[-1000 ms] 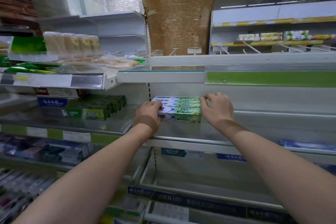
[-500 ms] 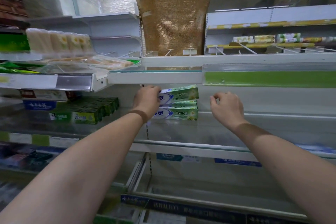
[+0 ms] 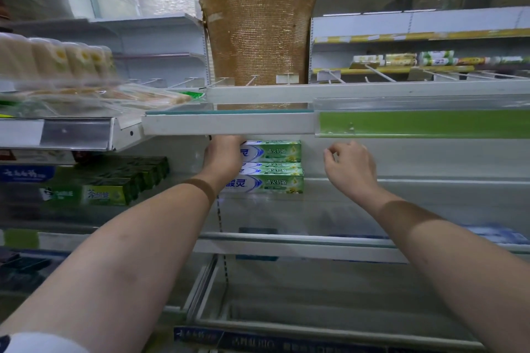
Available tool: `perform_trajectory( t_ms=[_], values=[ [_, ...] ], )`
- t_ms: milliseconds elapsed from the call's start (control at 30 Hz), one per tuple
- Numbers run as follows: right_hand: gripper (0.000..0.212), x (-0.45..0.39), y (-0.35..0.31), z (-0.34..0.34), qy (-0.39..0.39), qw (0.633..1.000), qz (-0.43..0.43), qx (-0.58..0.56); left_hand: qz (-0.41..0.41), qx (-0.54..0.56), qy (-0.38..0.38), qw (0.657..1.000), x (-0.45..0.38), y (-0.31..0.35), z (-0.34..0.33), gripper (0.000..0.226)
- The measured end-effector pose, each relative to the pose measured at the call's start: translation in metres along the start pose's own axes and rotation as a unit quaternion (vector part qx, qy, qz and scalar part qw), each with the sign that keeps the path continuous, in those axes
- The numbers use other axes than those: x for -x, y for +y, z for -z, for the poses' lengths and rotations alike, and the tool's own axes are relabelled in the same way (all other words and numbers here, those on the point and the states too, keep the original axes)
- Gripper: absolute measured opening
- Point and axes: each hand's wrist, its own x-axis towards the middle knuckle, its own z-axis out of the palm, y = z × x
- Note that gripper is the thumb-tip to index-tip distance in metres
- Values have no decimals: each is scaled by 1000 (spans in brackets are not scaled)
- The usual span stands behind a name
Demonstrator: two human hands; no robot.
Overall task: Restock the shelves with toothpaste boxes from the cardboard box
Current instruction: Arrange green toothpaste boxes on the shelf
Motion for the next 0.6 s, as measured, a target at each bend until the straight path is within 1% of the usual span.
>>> perform_trajectory(
  t_ms=[233,400,467,533,600],
  values=[
    [31,-1,6,0,-2,1000,-15,3,-1,16,-17,1000,-8,-3,-6,28],
    [31,5,-1,0,-2,1000,-5,-4,-2,22,-27,999,-1,-5,0,18],
    [32,9,-9,-1,-5,1000,6,-8,-19,44,-19,999,6,-5,4,25],
    [31,13,-17,-2,-12,1000,18,-16,-23,68,-8,997,15,-4,9,37],
    [31,16,-27,-4,-12,999,41,-21,-25,69,-4,997,24,-4,17,46]
  ],
)
